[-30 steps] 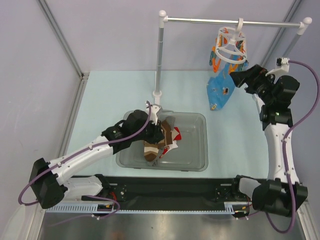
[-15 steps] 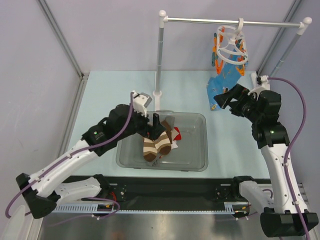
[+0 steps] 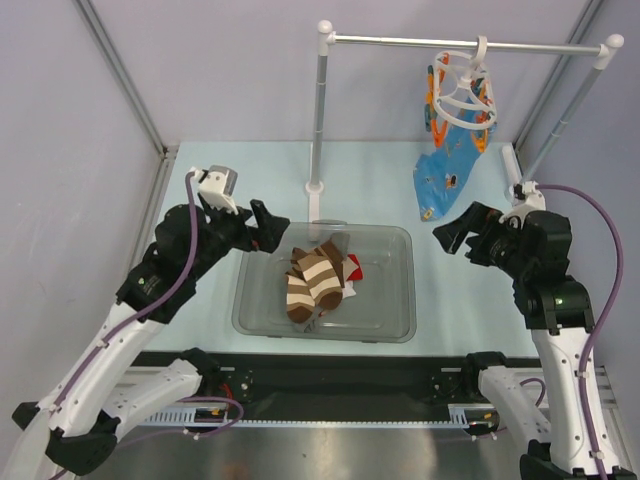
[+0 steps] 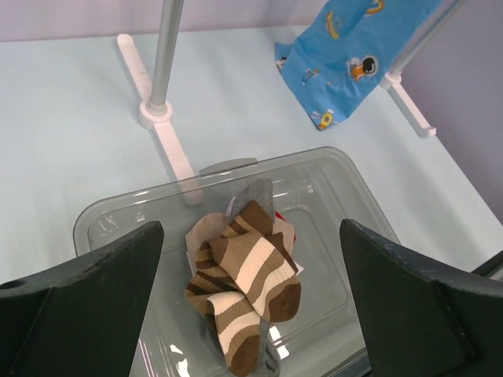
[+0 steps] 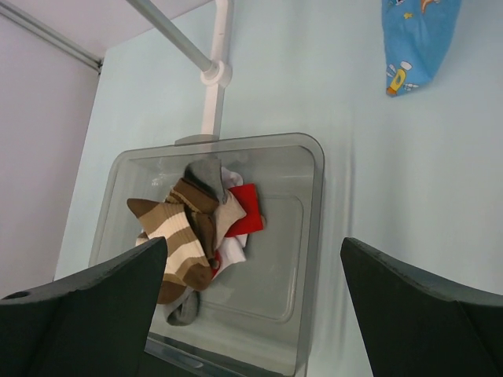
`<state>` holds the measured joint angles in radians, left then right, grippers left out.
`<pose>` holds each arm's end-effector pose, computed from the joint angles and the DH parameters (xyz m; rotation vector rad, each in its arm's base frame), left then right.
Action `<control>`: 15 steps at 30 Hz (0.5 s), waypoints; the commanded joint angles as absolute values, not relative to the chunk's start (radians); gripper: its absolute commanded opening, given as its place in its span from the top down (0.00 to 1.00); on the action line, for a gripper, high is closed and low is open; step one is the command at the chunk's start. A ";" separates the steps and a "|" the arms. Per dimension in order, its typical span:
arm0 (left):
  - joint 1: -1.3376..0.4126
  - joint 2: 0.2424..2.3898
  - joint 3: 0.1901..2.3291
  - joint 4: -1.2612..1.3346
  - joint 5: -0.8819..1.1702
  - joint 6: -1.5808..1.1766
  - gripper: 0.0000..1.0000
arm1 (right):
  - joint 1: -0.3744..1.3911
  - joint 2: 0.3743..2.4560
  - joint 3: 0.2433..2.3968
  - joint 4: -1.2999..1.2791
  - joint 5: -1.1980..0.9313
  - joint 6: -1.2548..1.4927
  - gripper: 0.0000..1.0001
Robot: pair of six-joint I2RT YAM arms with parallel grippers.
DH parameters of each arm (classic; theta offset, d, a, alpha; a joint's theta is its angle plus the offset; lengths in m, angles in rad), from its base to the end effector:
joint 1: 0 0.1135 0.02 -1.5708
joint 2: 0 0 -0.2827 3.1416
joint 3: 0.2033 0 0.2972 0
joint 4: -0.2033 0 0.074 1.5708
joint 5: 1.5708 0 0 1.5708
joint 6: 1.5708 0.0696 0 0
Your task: Remove the socks clipped to the hanger
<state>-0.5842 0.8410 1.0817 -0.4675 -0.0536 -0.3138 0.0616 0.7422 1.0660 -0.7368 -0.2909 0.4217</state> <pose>0.2020 -0.1291 0.4196 0.2087 1.8249 -0.5898 0.1958 0.0321 0.3976 0.1703 2.0080 0.5991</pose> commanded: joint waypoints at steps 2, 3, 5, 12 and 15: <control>-0.577 0.813 1.088 -0.405 -0.052 -0.313 0.00 | 0.064 0.730 1.086 -0.752 -0.279 0.368 0.00; -0.577 0.810 1.085 -0.405 -0.063 -0.314 0.01 | 0.066 0.735 1.085 -0.743 -0.282 0.373 0.00; -0.577 0.804 1.081 -0.403 -0.063 -0.318 0.01 | 0.066 0.742 1.083 -0.735 -0.308 0.376 0.00; -0.578 0.764 1.058 -0.406 -0.098 -0.302 0.01 | 0.066 0.739 1.065 -0.692 -0.345 0.377 0.00; -0.578 0.744 1.046 -0.407 -0.107 -0.305 0.01 | 0.064 0.747 1.077 -0.686 -0.334 0.376 0.00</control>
